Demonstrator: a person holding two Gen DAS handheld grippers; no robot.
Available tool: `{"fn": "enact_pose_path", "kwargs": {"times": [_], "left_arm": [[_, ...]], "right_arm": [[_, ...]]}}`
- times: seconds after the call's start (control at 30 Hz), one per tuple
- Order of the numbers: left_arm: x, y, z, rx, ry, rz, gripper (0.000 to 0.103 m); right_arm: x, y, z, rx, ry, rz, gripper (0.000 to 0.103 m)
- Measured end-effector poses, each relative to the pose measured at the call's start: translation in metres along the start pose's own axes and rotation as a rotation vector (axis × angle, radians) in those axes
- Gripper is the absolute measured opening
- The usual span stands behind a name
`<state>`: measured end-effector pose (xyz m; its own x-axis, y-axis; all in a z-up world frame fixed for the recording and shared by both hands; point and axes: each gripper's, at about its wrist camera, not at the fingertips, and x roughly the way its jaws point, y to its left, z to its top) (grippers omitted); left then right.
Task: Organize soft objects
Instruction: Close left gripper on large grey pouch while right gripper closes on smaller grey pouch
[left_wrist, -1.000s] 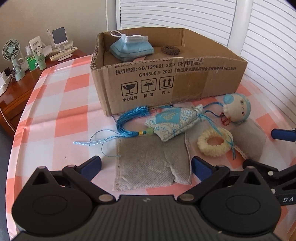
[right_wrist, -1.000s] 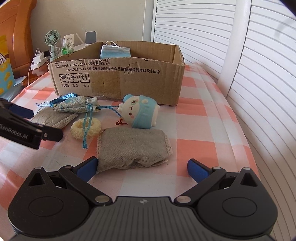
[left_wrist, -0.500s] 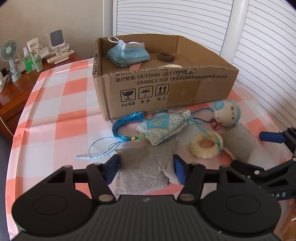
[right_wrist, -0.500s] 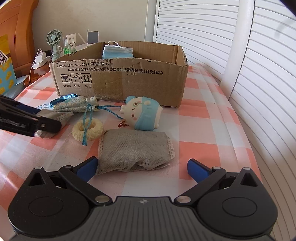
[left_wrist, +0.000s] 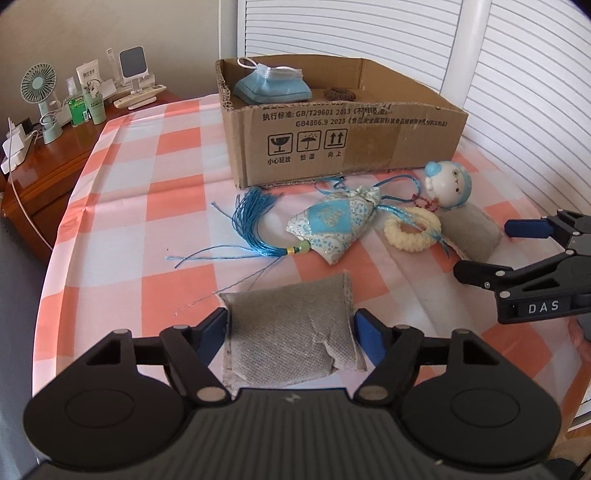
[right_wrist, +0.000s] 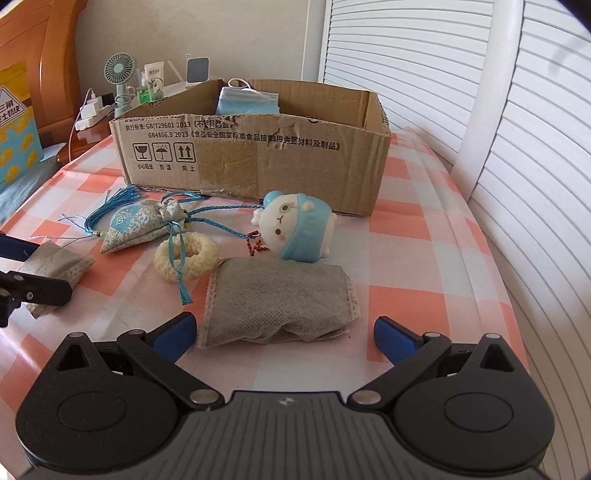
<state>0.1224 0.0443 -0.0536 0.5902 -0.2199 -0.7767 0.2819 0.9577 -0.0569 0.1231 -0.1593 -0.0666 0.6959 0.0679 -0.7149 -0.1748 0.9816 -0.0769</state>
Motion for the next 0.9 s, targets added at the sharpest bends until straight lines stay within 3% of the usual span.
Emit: {"fn": "enact_pose_path", "kwargs": {"times": [0.23,0.57,0.63,0.7,0.77,0.9], "left_arm": [[-0.001,0.006,-0.006,-0.037,0.004,0.035,0.086],[0.001,-0.004,-0.009,0.001,0.005,0.037,0.093],[0.002,-0.006,-0.008,0.006,0.004,0.031,0.093],[0.003,-0.007,-0.006,0.007,0.004,0.029,0.092],[0.003,-0.008,-0.006,0.005,0.001,0.04,0.089],[-0.002,-0.006,-0.007,-0.002,-0.005,0.044,0.077]], "right_arm": [[0.01,-0.001,0.01,-0.043,-0.004,0.048,0.103],[0.016,0.001,0.017,-0.062,-0.001,0.086,0.103],[0.014,0.002,0.015,-0.067,-0.003,0.093,0.099],[0.01,0.003,0.014,-0.066,-0.005,0.098,0.086],[0.005,0.003,0.013,-0.064,-0.003,0.104,0.08],[-0.004,0.004,0.009,-0.064,0.002,0.094,0.074]]}}
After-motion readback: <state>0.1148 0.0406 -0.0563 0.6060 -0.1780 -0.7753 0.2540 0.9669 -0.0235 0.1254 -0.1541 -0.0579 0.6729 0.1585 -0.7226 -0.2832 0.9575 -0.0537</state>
